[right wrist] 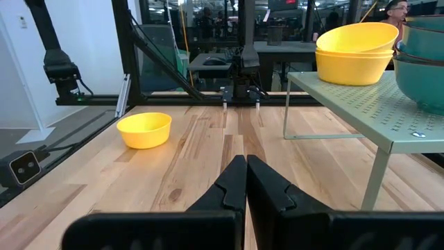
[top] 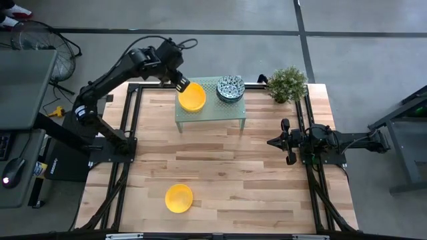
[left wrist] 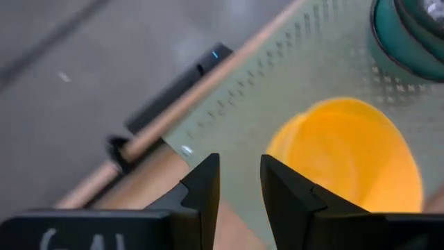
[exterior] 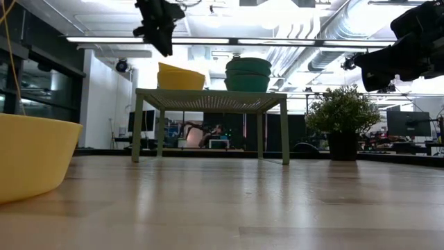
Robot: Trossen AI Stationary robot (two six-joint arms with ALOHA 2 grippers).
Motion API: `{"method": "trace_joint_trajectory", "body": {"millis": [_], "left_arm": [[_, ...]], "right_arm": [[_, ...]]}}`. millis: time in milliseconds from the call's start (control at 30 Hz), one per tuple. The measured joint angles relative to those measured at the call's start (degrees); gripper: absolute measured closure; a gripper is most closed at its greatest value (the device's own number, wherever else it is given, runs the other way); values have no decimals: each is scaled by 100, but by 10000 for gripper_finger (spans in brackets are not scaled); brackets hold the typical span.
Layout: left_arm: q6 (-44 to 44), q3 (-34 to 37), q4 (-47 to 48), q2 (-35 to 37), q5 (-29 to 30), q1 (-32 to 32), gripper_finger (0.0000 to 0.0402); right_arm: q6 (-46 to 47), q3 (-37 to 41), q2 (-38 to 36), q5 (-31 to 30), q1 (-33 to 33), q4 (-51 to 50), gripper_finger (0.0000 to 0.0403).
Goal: Pick & Place Mini bowls
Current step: Stack the yellow bowl on top of the other yellow bowl on the shelf
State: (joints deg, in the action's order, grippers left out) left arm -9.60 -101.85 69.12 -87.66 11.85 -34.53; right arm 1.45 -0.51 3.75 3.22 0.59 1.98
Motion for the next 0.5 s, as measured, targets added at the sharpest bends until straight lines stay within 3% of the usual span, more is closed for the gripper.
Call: {"method": "trace_joint_trajectory", "body": {"millis": [200,500], "left_arm": [[1184,-499,-83,4,686,138,300],[2686,-519,-733,151,1480,942,300]], "right_arm": [[0,0,-2,-2,-2,1,402],[0,0,0,0,-2,0,402]]}}
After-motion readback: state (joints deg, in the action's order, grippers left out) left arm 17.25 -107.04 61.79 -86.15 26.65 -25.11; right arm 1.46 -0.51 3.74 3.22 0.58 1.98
